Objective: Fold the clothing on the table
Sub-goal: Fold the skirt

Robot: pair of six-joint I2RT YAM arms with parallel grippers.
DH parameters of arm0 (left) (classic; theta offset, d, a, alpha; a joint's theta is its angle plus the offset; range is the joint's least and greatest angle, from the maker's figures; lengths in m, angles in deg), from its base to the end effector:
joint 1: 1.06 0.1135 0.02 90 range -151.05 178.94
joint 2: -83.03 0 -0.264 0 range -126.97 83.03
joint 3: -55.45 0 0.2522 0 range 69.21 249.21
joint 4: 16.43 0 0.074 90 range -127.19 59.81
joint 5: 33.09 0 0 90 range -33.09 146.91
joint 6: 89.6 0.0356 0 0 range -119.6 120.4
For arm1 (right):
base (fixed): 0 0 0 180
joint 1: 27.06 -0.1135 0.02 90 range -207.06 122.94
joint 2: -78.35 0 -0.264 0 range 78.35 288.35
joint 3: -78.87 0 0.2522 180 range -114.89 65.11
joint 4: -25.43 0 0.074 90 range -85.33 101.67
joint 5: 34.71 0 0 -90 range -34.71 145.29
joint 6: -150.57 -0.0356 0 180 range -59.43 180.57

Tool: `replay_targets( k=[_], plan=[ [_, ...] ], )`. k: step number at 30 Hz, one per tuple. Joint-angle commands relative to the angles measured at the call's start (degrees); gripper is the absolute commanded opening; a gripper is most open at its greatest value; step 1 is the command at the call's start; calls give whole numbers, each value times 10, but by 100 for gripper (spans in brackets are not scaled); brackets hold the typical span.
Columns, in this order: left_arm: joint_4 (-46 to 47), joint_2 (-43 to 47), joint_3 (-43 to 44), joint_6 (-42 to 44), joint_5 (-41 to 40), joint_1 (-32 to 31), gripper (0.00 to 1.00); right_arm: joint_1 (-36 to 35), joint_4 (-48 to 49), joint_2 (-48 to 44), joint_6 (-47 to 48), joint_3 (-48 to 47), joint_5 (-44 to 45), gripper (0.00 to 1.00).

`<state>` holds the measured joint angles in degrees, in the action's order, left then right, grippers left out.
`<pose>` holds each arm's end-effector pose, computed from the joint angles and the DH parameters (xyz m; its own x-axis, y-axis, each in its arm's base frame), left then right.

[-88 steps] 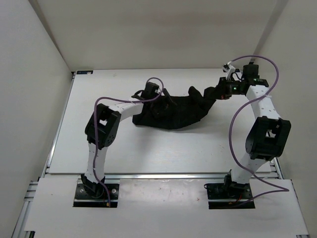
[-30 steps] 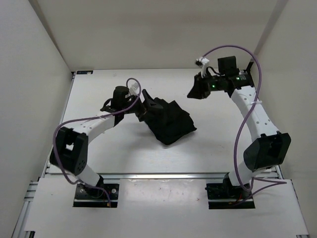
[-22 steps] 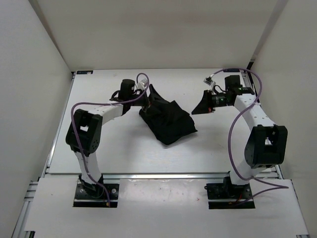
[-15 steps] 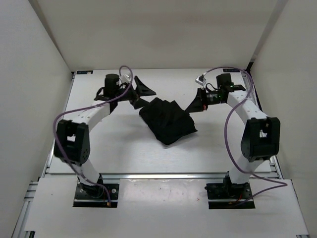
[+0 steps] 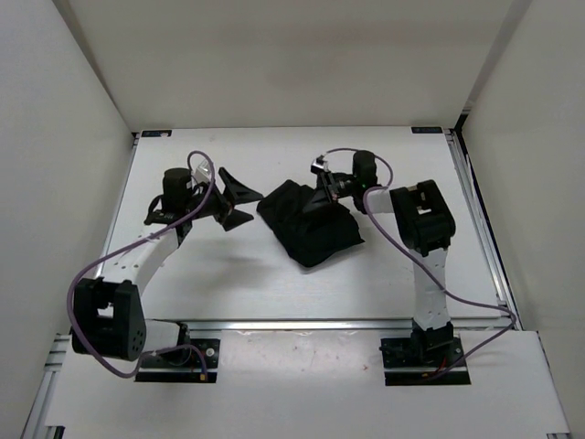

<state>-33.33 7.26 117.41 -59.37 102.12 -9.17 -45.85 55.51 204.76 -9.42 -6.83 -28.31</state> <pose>0.2788 -0.0652 0.2586 -0.8623 -0.4920 -0.1197 -0.0827 0.3701 -0.9253 0.4094 0.1767 0.1471 -0.9623 -0.2168 -0.1641 -0.1646 -0.0157 0.9862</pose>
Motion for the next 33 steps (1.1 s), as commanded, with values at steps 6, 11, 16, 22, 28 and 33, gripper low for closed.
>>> replay_targets(
  k=[6,11,16,22,28,33],
  plan=[
    [-13,85,-43,-13,-6,37,99,-34,252,2,-142,-100,-122,0],
    [6,113,-79,-28,-7,48,99,-62,183,-13,-90,-63,-119,0],
    [16,123,-99,-36,-7,44,98,-82,150,35,-67,-76,-125,0],
    [-5,149,-110,-36,0,67,99,-91,20,114,34,-152,-123,0],
    [-18,192,-123,-25,-7,80,99,-88,-1,225,38,-231,-122,0],
    [16,244,-178,-60,-20,80,99,-102,-12,263,26,-241,-119,0]
  ],
)
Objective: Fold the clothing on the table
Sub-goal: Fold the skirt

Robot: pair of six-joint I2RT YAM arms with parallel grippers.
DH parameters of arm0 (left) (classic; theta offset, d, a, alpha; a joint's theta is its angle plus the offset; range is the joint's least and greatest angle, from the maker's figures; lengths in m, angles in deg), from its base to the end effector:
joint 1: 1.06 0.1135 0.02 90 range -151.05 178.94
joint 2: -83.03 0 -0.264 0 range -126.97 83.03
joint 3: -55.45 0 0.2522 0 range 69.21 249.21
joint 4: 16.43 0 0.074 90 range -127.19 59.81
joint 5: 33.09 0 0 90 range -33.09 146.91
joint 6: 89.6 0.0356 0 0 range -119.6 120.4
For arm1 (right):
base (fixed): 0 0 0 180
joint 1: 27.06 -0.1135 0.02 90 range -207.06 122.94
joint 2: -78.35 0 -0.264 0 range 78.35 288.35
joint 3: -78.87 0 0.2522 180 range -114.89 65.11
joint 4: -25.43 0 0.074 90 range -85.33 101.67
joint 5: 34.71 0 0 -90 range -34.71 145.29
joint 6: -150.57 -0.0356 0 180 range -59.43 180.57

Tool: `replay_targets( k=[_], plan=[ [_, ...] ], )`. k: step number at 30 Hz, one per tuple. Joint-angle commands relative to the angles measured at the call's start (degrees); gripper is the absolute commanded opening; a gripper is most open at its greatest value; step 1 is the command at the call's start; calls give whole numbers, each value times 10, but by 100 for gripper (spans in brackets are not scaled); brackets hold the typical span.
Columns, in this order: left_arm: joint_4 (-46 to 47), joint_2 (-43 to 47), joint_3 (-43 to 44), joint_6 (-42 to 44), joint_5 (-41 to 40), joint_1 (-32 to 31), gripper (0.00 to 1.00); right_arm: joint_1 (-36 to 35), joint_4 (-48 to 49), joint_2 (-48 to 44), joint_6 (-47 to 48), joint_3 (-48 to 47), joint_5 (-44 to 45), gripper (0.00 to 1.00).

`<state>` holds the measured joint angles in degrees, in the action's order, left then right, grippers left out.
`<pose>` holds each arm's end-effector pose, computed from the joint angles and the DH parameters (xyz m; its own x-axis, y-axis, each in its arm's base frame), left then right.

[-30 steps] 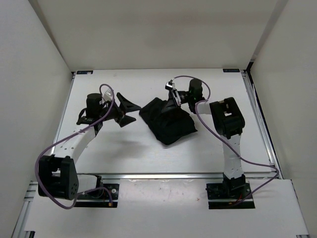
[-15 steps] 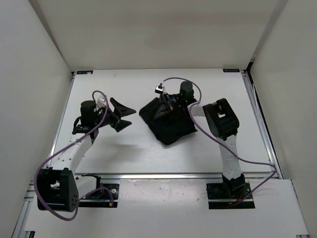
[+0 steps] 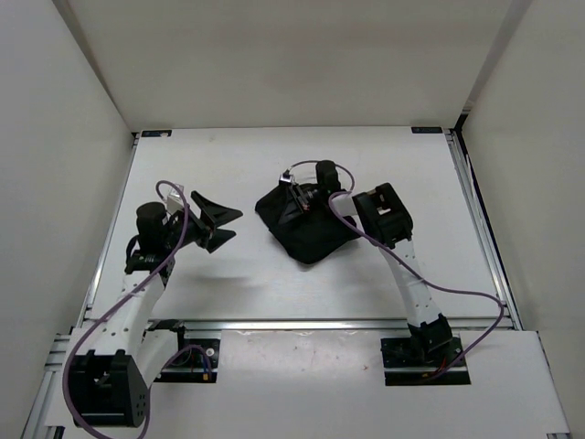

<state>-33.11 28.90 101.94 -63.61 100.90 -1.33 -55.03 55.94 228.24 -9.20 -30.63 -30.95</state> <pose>0.2059 -0.0257 0.2529 -0.7524 -0.6432 -0.1422 -0.0914 0.3157 -0.9444 0.4388 0.2732 0.0694 -0.8959 -0.4061 -0.1800 -0.1687 -0.0639 0.9836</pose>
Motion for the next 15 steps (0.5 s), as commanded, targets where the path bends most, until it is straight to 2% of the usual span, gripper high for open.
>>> replay_targets(
  k=[1,3,6,8,11,13,15],
  plan=[
    [7,37,-32,-18,-4,2,99,-11,-3,24,14,-1,-92,0],
    [1,42,-30,-20,3,3,99,-5,47,2,-10,-10,-98,0],
    [6,33,-14,-26,4,-4,99,6,-11,-72,38,-37,-99,0],
    [22,14,1,-23,9,-23,99,19,-7,-134,32,-26,-98,1],
    [-10,-47,61,19,7,-67,98,41,1,-240,22,41,-96,0],
    [-48,-105,117,76,-12,-109,99,60,8,-311,9,125,-95,0],
    [-89,-201,211,113,-7,-155,99,81,27,-354,-10,202,-98,0]
  ],
)
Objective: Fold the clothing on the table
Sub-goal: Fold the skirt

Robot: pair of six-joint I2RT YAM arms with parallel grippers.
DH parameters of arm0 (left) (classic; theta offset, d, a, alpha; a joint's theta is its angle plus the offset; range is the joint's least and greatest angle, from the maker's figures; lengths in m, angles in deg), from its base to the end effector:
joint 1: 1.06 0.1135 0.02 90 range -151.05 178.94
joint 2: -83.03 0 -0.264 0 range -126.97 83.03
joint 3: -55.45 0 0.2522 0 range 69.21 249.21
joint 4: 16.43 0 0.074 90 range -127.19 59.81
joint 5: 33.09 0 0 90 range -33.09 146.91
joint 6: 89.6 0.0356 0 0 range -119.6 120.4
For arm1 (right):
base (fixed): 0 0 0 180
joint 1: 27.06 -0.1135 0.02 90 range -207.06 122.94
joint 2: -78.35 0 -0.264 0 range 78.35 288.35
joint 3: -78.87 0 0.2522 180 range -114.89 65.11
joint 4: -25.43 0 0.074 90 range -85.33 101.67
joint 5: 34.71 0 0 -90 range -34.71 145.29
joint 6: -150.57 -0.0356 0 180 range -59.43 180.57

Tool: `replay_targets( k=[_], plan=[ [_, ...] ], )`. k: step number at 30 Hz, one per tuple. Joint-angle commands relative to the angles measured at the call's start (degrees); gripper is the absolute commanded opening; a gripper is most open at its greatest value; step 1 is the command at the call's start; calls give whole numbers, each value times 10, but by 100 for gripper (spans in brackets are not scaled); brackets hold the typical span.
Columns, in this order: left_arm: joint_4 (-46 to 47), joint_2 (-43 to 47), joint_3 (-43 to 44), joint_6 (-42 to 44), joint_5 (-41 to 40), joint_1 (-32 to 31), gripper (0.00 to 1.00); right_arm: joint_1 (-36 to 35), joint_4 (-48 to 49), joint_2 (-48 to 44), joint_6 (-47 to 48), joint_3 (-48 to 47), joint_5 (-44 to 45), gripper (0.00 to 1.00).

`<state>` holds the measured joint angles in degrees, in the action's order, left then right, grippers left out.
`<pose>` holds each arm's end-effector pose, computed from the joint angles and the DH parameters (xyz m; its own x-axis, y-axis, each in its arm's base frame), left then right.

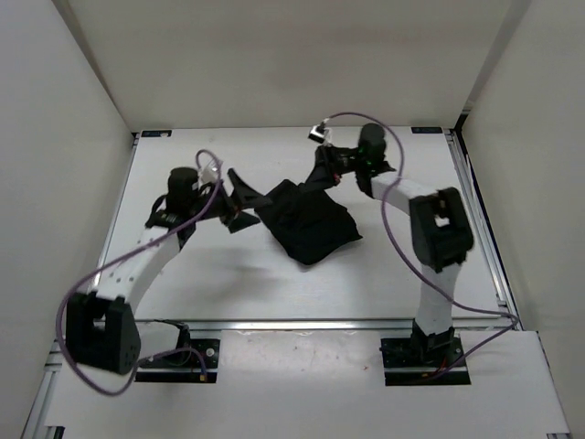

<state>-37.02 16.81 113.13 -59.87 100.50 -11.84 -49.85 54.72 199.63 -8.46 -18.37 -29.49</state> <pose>0.2411 -0.0709 0.2691 -0.8686 -0.4749 -0.1417 -0.0547 0.3760 -0.9250 0.4143 0.2125 0.2435 -0.8564 -0.2677 -0.4415 -0.4186 -0.1406 0.8972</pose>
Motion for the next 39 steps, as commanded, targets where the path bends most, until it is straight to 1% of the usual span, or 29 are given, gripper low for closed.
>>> replay_targets(
  k=[1,2,3,4,5,6,7,8,9,10,11,12,13,14,16,18,21,23,24,27,29,30,31,34,39],
  plan=[
    [-85,-110,127,108,-5,-63,98,31,62,-88,-34,129,-111,0],
    [-118,-164,181,141,4,-84,99,42,82,-101,-43,149,-112,0],
    [-136,-219,235,153,1,-101,99,52,92,-104,-62,192,-113,1],
    [-167,-267,285,181,10,-116,99,59,110,-114,-69,213,-114,0],
    [-196,-293,307,205,10,-121,99,70,104,-124,-63,220,-113,1],
    [-232,-338,348,214,10,-132,99,77,109,-127,-65,234,-113,0],
    [-251,-358,391,245,-2,-135,99,81,117,-128,-66,242,-113,0],
    [-298,-396,412,282,-29,-140,99,87,115,-138,-66,242,-113,0],
    [-322,-430,459,298,-41,-141,99,96,114,-137,-62,240,-113,0],
    [-363,-446,503,331,-66,-145,99,98,113,-140,-64,236,-110,0],
    [-402,-477,526,349,-85,-144,98,107,113,-143,-63,236,-113,0],
    [-445,-506,578,365,-93,-144,99,117,113,-146,-61,235,-113,0],
    [-465,-530,637,374,-124,-142,98,120,112,-147,-60,236,-113,0],
    [-504,-544,664,391,-154,-144,98,128,112,-153,-63,236,-115,0],
    [-566,-579,761,416,-196,-137,98,141,112,-158,-63,243,-114,0],
    [-591,-595,818,441,-234,-130,98,153,110,-166,-59,250,-113,0],
    [-587,-591,831,462,-251,-121,99,164,116,-174,-64,269,-114,0],
    [-566,-578,794,474,-261,-117,98,168,118,-186,-60,278,-114,0],
    [-551,-567,790,494,-271,-123,99,172,119,-188,-61,282,-113,0],
    [-551,-557,773,548,-304,-142,99,180,121,-198,-64,290,-114,0],
    [-540,-563,754,546,-290,-136,99,189,129,-196,-73,295,-110,0],
    [-549,-567,754,552,-322,-140,98,194,133,-198,-78,299,-111,0],
    [-543,-567,752,553,-324,-140,99,199,132,-198,-77,298,-114,0],
    [-541,-581,756,555,-319,-133,99,208,136,-199,-81,295,-114,0],
    [-540,-610,767,549,-306,-141,99,216,138,-199,-84,297,-111,0]
  ],
)
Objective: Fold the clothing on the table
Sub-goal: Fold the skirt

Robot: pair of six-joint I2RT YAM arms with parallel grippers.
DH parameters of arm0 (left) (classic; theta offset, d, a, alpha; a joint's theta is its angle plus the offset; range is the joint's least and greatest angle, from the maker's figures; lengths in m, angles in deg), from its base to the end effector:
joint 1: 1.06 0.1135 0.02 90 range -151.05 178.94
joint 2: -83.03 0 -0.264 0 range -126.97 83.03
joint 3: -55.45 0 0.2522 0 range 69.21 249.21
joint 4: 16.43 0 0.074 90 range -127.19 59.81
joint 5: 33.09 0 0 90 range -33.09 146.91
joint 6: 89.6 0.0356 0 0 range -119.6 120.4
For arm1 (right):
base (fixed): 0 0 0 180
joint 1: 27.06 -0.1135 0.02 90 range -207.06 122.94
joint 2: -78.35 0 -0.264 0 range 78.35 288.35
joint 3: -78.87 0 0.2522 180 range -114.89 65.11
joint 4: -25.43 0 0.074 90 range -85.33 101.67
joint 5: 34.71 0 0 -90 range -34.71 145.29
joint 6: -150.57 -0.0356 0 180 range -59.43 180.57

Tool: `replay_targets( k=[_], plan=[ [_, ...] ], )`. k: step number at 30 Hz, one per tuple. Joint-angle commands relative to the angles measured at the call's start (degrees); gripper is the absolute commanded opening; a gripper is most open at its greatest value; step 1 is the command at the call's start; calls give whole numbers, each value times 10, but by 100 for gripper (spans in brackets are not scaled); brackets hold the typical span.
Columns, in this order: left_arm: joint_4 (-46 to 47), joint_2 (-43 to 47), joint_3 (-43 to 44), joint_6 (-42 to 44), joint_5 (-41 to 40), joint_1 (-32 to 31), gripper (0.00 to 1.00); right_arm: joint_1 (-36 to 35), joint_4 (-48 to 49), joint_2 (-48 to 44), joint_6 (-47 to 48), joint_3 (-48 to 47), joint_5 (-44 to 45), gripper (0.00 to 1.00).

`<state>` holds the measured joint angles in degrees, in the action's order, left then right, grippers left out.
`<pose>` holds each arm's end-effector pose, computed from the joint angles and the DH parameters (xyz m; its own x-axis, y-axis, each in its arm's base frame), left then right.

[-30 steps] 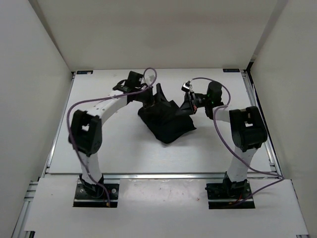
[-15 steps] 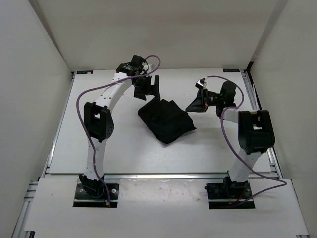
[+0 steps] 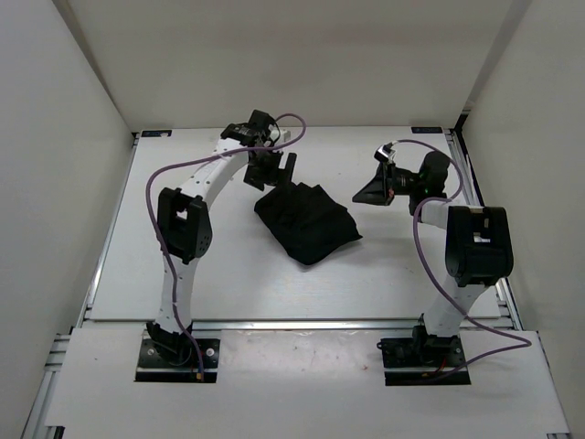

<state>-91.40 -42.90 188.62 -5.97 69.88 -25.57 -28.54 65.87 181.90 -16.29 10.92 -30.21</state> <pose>0.4210 -0.2007 0.2585 -0.8903 0.2871 -0.3536 0.3853 0.8887 -0.2485 0.3624 0.0449 0.2298 -0.9498 0.0519 -0.3084 -0.3083 0.0099 0.9512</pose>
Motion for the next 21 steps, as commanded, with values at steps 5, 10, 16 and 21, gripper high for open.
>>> replay_targets(
  k=[5,10,16,21],
  plan=[
    [9,-26,-13,7,16,-15,93,13,26,-22,-1,4,-105,0],
    [7,-34,-27,4,17,-25,88,14,26,-24,-2,9,-107,0],
    [9,-25,-30,-1,22,-9,39,27,27,-24,-2,16,-106,0],
    [22,7,-72,-10,-16,8,0,17,29,-18,-4,15,-107,0]
  ],
)
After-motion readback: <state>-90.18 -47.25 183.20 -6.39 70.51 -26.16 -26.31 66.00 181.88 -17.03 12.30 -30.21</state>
